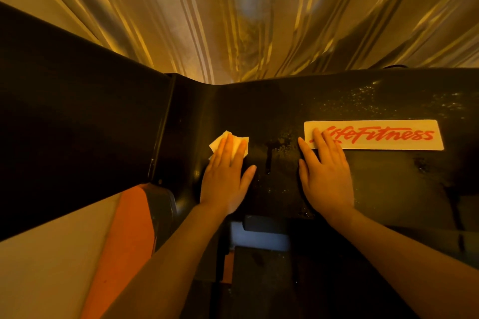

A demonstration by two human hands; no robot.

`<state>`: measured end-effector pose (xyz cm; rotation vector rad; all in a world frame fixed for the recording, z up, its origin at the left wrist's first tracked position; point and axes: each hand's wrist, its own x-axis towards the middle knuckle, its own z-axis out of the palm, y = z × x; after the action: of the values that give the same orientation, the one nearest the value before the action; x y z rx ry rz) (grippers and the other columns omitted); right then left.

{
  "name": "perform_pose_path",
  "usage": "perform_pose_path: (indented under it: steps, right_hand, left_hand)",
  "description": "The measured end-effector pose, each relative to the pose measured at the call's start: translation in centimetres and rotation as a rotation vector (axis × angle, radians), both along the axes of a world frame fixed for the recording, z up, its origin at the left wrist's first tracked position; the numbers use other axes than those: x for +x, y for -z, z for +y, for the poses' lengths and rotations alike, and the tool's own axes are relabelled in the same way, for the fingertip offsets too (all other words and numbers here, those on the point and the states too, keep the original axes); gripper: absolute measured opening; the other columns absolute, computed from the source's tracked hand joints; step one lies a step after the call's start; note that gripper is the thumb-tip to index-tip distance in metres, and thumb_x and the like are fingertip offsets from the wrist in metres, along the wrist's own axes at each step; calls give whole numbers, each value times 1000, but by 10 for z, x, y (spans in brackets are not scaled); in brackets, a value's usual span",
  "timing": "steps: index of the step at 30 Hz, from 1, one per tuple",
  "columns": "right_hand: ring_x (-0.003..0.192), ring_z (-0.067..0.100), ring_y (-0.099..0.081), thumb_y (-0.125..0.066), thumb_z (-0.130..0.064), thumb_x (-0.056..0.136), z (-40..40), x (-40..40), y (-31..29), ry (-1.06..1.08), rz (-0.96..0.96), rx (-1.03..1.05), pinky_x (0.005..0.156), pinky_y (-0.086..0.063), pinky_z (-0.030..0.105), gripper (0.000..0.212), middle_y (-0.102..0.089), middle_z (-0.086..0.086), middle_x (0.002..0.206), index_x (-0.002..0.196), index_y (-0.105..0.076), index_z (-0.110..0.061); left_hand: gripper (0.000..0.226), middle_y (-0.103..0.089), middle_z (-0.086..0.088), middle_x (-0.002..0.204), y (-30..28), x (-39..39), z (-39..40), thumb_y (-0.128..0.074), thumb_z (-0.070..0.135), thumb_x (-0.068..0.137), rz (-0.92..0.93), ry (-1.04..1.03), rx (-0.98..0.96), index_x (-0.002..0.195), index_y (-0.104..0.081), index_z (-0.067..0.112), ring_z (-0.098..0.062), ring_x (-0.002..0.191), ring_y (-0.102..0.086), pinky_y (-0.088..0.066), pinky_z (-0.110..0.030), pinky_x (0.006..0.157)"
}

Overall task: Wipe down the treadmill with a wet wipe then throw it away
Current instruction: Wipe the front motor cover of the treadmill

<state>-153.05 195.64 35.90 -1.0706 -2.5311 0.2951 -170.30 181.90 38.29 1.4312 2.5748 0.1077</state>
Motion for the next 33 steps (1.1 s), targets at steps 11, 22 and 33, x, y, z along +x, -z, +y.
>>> perform_pose_path:
  steps: [11, 22, 33]
  right_hand:
    - [144, 35, -28, -57, -25, 95, -1, 1, -1, 5, -4, -4, 115, -21, 45, 49, -38, 19, 152, 143, -48, -15]
    - [144, 35, -28, -57, -25, 96, -2, 0, -2, 10, -17, -6, 115, -22, 47, 50, -37, 19, 152, 143, -47, -15]
    - [143, 36, -28, -57, -25, 95, -2, 0, 0, 15, -14, 6, 114, -21, 46, 51, -36, 19, 152, 143, -47, -15]
  left_hand:
    - [71, 0, -8, 164, 19, 50, -53, -5, 62, 97, 18, -1, 37, 157, -8, 24, -26, 151, -5, -18, -41, 114]
    - [71, 6, -6, 164, 20, 37, -44, 1, 64, 95, 42, 80, 6, 157, 1, 28, -23, 151, 5, -15, -40, 116]
    - [73, 20, -4, 162, -1, 16, 8, -8, 63, 91, -17, 64, -34, 154, 11, 31, -19, 148, 19, -5, -37, 118]
